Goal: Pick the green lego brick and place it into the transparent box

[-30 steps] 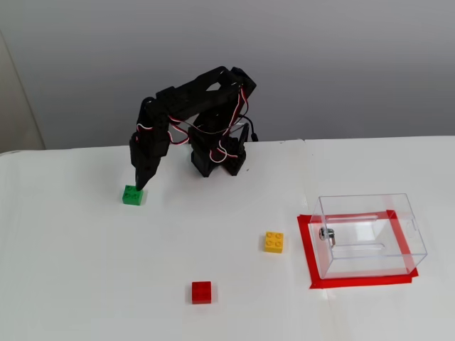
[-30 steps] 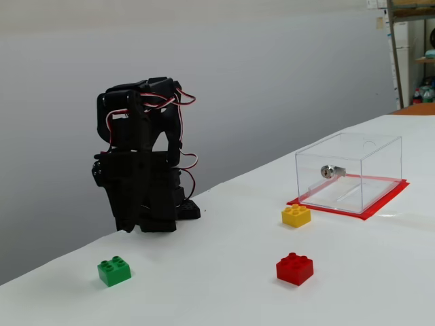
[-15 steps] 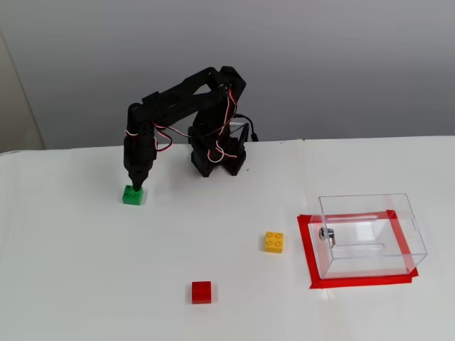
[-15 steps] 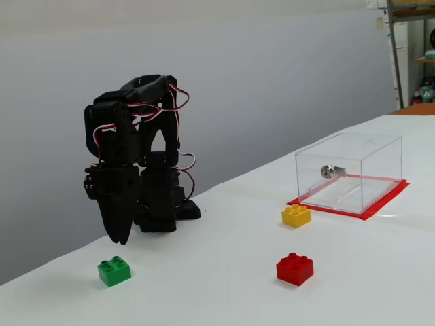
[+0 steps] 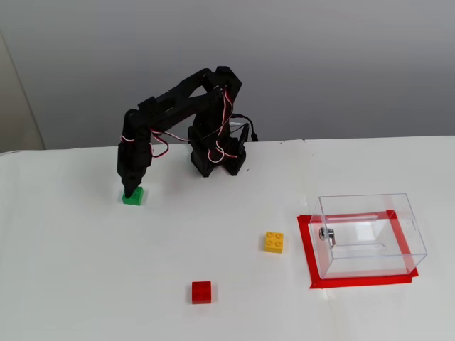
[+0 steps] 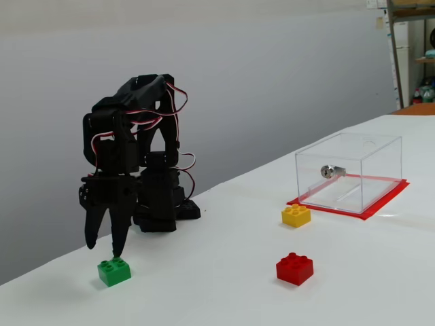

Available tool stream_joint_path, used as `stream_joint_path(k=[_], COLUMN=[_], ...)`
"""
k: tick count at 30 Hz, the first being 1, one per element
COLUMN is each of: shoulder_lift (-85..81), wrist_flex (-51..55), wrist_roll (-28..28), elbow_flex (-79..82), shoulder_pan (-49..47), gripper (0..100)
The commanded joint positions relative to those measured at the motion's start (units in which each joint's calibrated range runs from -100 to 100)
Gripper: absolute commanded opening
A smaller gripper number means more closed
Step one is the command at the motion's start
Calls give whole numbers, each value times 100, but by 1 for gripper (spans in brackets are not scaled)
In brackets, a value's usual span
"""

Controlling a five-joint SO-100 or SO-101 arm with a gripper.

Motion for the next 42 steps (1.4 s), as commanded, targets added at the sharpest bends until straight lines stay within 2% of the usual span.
stream_joint_path(k=[1, 35, 42], shoulder_lift=[215, 783, 962], wrist_flex=[-320, -389, -894], wrist_roll=[-9, -19, -14], elbow_flex=[-314, 373, 391], shoulder_pan=[38, -59, 1], gripper=[31, 30, 30])
